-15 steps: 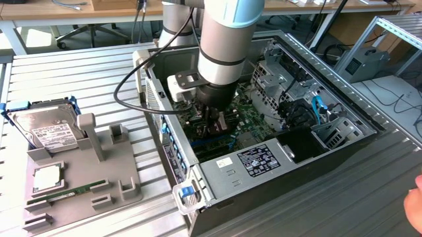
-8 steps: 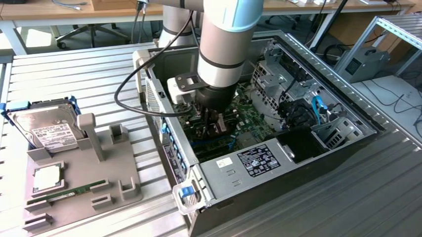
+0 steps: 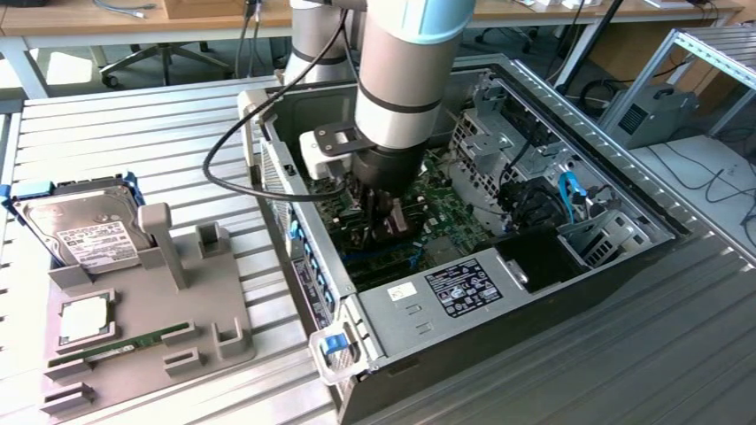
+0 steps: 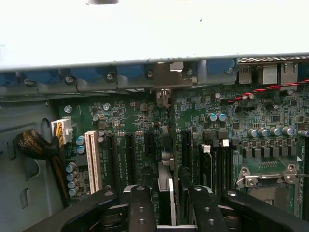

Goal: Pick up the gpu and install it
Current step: 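Insert the gpu into the slot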

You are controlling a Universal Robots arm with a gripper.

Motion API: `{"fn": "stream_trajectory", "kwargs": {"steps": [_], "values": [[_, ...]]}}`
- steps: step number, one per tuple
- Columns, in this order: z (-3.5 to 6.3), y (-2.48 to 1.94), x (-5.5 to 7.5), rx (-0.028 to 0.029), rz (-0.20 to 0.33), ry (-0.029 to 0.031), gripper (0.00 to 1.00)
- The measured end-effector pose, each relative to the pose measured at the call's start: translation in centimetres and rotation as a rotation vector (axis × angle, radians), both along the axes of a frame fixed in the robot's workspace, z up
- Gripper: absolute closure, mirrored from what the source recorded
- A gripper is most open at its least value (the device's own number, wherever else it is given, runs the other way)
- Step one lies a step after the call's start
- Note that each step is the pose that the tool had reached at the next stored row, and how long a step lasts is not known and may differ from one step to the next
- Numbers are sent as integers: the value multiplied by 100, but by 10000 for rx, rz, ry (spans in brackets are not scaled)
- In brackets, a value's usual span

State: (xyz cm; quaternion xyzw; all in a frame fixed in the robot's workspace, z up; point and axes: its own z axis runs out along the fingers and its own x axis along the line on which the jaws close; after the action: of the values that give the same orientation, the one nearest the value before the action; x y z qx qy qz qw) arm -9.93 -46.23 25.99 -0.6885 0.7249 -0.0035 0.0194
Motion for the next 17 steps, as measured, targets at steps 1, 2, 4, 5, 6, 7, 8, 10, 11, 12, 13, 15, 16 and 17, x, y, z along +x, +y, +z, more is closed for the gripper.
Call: {"fn": "stream_trajectory", "kwargs": {"steps": [1,2,4,5,6,7,8,10,11,12,13,15,16,17], "values": [[29,0,0,0,0,0,66],[63,1,0,0,0,-1,66],[126,4,0,-1,0,0,66],[161,9,-1,-2,-1,0,66],[197,16,-1,-6,-2,0,66],[234,23,-1,-14,-1,1,66],[267,29,0,-18,0,1,66],[291,37,2,-19,2,0,66],[290,40,7,-19,2,4,66],[291,44,17,-24,4,21,66],[292,53,31,-29,10,40,66],[291,72,72,-33,27,98,67],[291,77,84,-33,34,117,80],[292,82,97,-34,41,133,80]]}}
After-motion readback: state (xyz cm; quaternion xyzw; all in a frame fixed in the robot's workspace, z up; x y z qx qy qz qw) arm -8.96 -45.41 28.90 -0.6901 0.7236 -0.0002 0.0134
